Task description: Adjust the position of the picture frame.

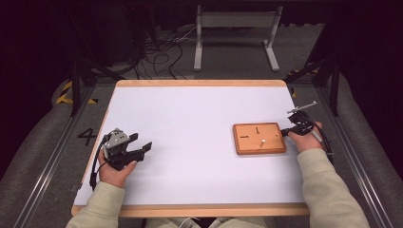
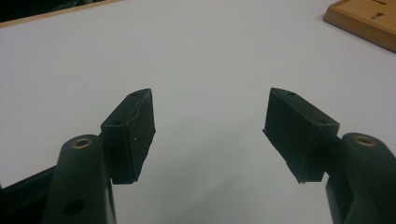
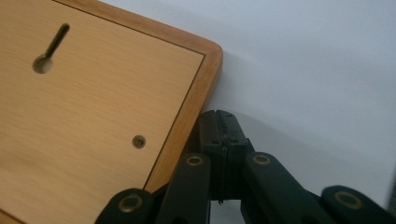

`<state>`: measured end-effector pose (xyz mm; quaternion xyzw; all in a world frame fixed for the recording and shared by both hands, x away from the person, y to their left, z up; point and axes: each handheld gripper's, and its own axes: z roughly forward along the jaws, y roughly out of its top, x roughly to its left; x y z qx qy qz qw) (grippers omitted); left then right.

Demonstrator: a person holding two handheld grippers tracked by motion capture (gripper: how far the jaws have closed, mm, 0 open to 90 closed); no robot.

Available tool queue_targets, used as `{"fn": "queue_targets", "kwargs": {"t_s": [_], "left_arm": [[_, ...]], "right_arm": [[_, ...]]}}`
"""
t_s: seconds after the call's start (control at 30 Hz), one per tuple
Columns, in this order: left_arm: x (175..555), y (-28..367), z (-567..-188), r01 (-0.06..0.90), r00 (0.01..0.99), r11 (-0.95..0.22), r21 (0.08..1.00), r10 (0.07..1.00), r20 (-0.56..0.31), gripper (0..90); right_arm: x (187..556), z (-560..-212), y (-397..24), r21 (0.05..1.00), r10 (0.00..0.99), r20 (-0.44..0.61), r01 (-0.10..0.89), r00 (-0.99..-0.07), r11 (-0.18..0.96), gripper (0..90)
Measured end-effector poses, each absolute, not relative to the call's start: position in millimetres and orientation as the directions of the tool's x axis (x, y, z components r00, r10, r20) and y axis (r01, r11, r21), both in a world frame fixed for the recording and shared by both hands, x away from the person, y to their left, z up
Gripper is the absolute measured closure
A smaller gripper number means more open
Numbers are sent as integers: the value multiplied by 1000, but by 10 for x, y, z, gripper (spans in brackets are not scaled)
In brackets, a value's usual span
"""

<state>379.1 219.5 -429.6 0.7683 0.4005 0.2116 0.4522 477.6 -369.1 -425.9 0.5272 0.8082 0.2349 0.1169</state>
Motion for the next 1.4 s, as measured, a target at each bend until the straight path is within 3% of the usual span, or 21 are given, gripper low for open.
{"fn": "queue_targets", "kwargs": {"t_s": [0.63, 1.2, 1.4], "left_arm": [[3800, 2190, -4293, 424, 592, -271, 864, 805, -38, 336], [3813, 2167, -4290, 421, 599, -272, 865, 800, -40, 336], [3818, 2148, -4285, 417, 605, -276, 866, 796, -38, 335]], "right_arm": [[4661, -4291, -2907, 487, 796, 131, 738, -591, 468, 900], [4214, -4330, -2246, 451, 638, 229, 661, -736, 600, 900], [4152, -4336, -2159, 480, 613, 195, 619, -766, 622, 900]]}}
